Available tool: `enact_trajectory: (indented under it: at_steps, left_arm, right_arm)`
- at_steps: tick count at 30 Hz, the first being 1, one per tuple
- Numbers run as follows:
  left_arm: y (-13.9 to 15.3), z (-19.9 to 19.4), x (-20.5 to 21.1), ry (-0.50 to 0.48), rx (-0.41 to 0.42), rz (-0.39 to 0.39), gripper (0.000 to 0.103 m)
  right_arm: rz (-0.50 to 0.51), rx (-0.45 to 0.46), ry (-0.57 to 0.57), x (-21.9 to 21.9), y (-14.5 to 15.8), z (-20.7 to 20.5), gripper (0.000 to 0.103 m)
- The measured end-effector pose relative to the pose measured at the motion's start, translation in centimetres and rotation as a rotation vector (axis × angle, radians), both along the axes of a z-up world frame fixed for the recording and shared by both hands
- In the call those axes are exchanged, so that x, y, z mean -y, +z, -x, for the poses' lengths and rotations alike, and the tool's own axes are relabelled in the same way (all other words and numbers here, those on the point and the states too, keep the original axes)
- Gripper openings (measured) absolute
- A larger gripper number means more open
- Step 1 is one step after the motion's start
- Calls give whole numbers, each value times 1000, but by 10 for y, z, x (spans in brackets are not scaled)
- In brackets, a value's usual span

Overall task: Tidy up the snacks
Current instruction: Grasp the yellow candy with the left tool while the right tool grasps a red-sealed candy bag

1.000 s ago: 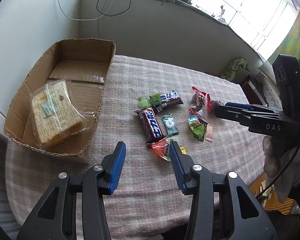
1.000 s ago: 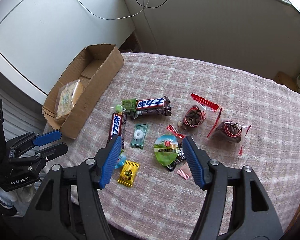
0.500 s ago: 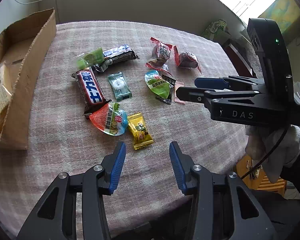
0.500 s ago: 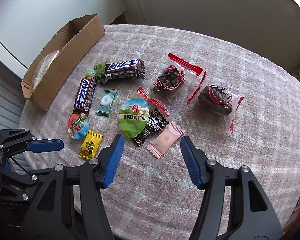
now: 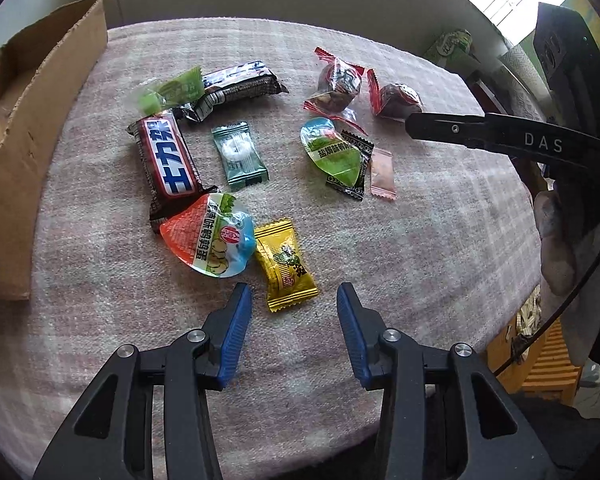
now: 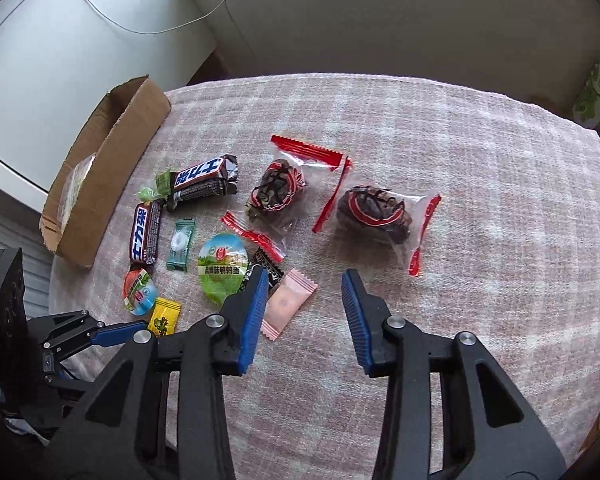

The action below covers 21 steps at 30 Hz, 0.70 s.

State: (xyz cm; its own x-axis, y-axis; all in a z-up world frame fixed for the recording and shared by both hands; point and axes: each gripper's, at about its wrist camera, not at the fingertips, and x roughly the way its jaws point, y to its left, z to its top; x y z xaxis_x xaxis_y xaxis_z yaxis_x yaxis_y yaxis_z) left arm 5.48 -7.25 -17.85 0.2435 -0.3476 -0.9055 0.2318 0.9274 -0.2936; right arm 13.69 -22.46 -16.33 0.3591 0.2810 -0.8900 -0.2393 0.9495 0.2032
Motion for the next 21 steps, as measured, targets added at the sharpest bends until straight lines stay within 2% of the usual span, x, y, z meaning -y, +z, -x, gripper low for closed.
enact_trajectory:
  at_steps: [5,8,10,12,14,18,21]
  left_arm:
    - [-2,-5,8,1,21,-22,40]
    - [-2,-5,9,1,27,-31,39]
    - [-2,-5,11,0,31,-37,37]
    - [-2,-5,10,4,36,-42,32]
    - [-2,-4,8,9,40,-45,29]
    - [-2,-4,5,18,49,-55,21]
    - [-3,-4,3,24,55,-59,14]
  right_arm:
    - [69,34,-75,21,3,-15,40]
    - [115,61,-58,20,1,-28,41]
    - [145,62,-32,15,-3,-37,49]
    - [179,87,-9,9,-3,-42,66]
    - [181,93,21,3,-4,-46,71]
    - [220,54,57,-8,-19,-51,71]
    - [211,55,52,-10,-23,-52,71]
